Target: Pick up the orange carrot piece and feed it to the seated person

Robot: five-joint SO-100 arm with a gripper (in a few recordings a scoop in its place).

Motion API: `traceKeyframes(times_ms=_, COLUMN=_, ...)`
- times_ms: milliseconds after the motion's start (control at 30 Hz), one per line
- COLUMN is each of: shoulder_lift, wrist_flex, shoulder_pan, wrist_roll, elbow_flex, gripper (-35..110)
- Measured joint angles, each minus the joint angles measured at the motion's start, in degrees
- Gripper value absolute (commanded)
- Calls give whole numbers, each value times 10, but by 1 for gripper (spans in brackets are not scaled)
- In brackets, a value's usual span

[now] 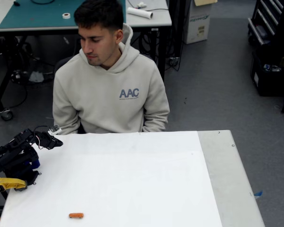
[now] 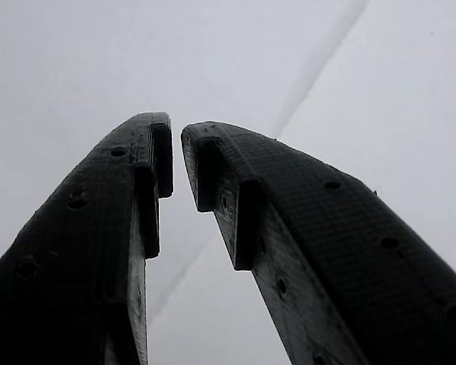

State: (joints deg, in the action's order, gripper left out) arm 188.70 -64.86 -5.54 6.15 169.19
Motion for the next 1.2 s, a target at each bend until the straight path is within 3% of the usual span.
traceKeyframes(times_ms=33, shoulder_lift=0, wrist_flex=0, shoulder_pan=-4, wrist_roll=0, elbow_flex=0, gripper=-2)
traceKeyframes(times_ms=167, shoulder_lift=-127, wrist_flex=-2, shoulder_pan=-189, wrist_roll=3, elbow_flex=-100, gripper=-2)
traceKeyframes(times_ms=267, shoulder_lift=-359, wrist_flex=-2, shoulder_pan=-218, wrist_roll=4, elbow_flex=-265, gripper=-2)
traceKeyframes(times_ms=367, shoulder_lift=-475, wrist_flex=-2, shoulder_pan=-226, wrist_roll=5, elbow_flex=-303, gripper=-2)
traceKeyframes(times_ms=967, shoulder_lift=-497, wrist_flex=1, shoulder_pan=-200, wrist_roll=0, elbow_flex=-318, gripper=-2)
traceKeyframes(times_ms=1200, shoulder_lift=-507, wrist_flex=1, shoulder_pan=-266, wrist_roll=0, elbow_flex=-329, gripper=-2)
